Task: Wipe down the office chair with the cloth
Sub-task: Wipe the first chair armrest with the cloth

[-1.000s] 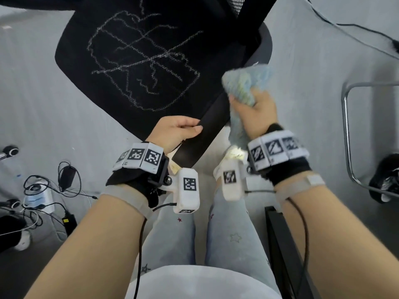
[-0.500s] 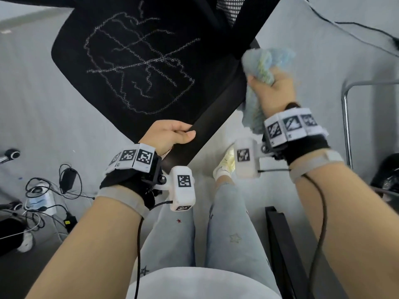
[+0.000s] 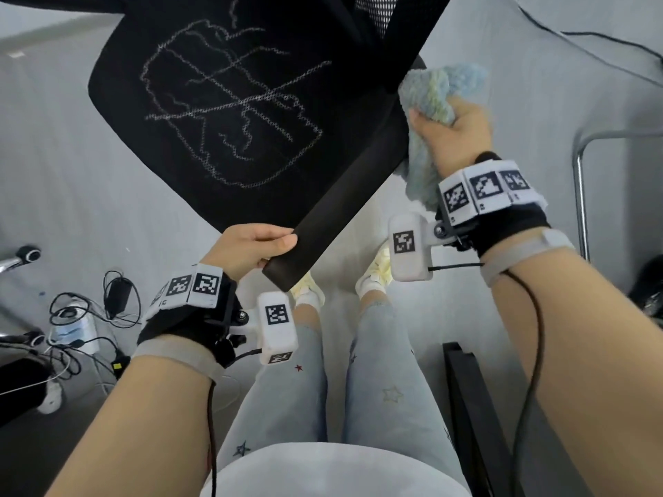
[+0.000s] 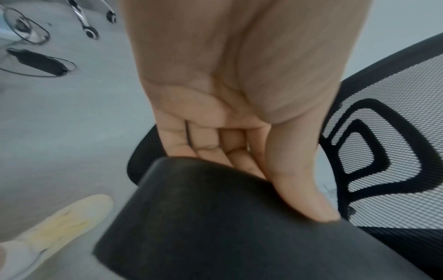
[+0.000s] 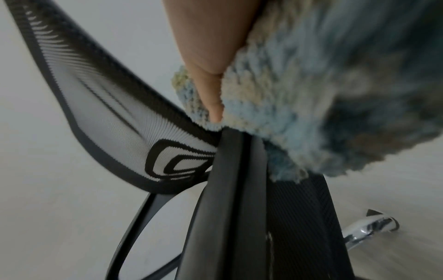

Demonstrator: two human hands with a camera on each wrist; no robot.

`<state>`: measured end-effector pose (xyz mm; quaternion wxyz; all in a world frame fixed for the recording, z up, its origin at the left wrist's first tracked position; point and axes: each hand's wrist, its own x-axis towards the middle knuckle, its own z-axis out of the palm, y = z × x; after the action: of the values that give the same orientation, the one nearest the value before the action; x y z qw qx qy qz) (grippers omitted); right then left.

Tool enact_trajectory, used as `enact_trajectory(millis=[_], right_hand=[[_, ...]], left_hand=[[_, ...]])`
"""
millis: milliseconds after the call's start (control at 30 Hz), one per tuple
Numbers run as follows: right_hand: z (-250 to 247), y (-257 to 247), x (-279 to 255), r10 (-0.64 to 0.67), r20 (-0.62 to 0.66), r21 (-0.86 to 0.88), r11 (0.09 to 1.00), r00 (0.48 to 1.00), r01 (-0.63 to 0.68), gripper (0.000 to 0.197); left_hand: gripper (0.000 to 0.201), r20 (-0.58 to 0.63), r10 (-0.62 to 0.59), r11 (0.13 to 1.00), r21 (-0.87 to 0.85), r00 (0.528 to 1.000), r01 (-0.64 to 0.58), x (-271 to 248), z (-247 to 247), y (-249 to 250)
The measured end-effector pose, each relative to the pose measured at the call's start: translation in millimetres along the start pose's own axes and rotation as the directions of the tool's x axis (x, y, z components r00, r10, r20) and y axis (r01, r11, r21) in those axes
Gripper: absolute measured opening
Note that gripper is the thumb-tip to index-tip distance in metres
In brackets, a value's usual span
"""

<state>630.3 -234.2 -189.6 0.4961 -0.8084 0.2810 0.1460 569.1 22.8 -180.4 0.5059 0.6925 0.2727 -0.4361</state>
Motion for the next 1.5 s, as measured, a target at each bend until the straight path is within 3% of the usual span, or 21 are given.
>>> enact_trajectory(millis=[33,67,167,267,367,433,500,600,733,967,1167,1333,1500], right_hand=[[4,-1,-5,0.001,0.008,-0.004,1.000,1.000,-0.001,0.011],[9,-1,-15,0.002,0.030,-0.015,1.000,1.000,-0.002,0.018],[26,11,-58,-0.020,0.219,0.000,1.000,0.976,0.021,0.023],[25,14,-60,-0.056,0.304,-0.044,0.996,0.951,0.073,0.020],[11,6,-21,-0.064,0.184,-0.022,0.997,0.981,0.069,0.007],[5,-1,2,-0.055,0.069,0.009,0.998,0.996,0.055,0.021],[6,-7,9,-0.065,0.025,0.060,0.996,0.998,0.063,0.022],[16,-3,-12,-0.084,0.056,0.100,0.992,0.995,0.078,0.007],[28,25,-61,-0.165,0.231,0.047,0.986,0.959,0.158,0.008],[-13,27,-19,-0.160,0.060,-0.045,0.986,0.985,0.163,0.020],[-37,36,-9,-0.156,0.038,-0.095,0.983,0.987,0.159,0.017],[-38,26,-6,-0.150,-0.018,-0.180,0.973,0.988,0.145,0.022],[-17,0,-18,-0.219,-0.227,-0.371,0.920,0.949,0.123,0.020]], left_hand=[[0.012,-0.003,0.005,1.000,-0.011,1.000,-0.005,-1,-1,-4],[0.014,-0.012,0.009,1.000,-0.020,1.000,-0.009,-2,-1,-6],[0.017,-0.038,0.028,1.000,-0.011,0.999,-0.028,1,1,-6],[0.017,-0.008,0.056,0.998,0.002,0.998,-0.056,3,5,-3],[0.016,0.000,0.081,0.996,-0.023,0.997,-0.081,4,13,2],[0.016,0.014,0.079,0.997,-0.023,0.997,-0.079,3,15,3],[0.018,0.031,0.064,0.998,0.024,0.997,-0.064,1,15,0],[0.021,0.007,0.088,0.992,0.085,0.996,-0.089,1,17,-5],[0.022,0.033,0.108,0.987,0.116,0.994,-0.111,6,26,0],[0.017,0.167,0.095,0.988,0.104,0.981,-0.113,17,88,24],[0.026,0.320,0.098,0.985,0.104,0.942,-0.138,11,115,45],[0.031,0.241,0.190,0.976,0.064,0.952,-0.210,-1,87,52],[0.034,0.080,0.271,0.962,0.027,0.959,-0.273,-16,42,54]])
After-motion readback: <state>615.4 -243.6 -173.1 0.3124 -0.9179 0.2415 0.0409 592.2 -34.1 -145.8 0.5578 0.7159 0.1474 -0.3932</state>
